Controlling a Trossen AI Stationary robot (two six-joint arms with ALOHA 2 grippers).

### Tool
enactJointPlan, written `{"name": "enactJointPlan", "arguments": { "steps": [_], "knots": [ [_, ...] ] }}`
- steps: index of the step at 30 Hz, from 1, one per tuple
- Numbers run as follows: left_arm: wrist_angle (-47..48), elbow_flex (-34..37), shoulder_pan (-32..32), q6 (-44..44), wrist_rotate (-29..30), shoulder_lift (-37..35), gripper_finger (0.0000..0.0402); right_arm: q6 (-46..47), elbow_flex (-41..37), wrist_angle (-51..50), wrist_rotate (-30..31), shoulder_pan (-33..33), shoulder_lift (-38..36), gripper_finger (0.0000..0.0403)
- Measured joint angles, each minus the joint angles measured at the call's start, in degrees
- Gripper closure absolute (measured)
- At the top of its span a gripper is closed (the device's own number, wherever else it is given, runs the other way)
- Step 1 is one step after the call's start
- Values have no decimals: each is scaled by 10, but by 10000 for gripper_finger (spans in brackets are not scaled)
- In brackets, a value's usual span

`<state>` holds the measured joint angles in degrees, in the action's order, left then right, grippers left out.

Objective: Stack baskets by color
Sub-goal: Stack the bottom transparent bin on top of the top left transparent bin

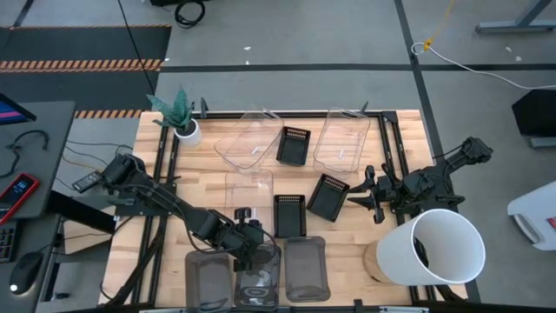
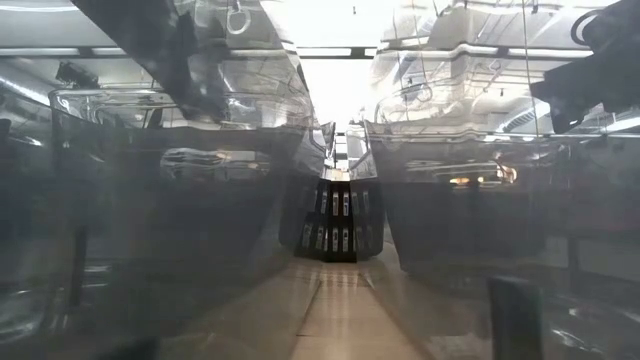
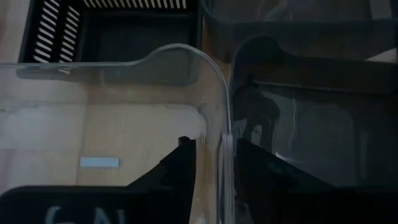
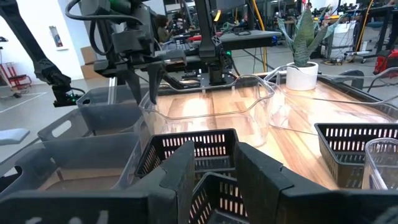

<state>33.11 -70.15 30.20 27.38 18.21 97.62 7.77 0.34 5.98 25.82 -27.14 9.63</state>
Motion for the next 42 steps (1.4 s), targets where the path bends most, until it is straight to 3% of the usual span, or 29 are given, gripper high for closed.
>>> {"name": "enactJointPlan", "arguments": {
  "steps": [26, 42],
  "knots": [
    [-21, 2, -18, 5, 35, 29, 285, 0, 0, 17, 0, 0, 1, 283],
    [-21, 3, -28, 5, -7, 63, 287, 0, 0, 22, 0, 0, 1, 283]
  ]
}}
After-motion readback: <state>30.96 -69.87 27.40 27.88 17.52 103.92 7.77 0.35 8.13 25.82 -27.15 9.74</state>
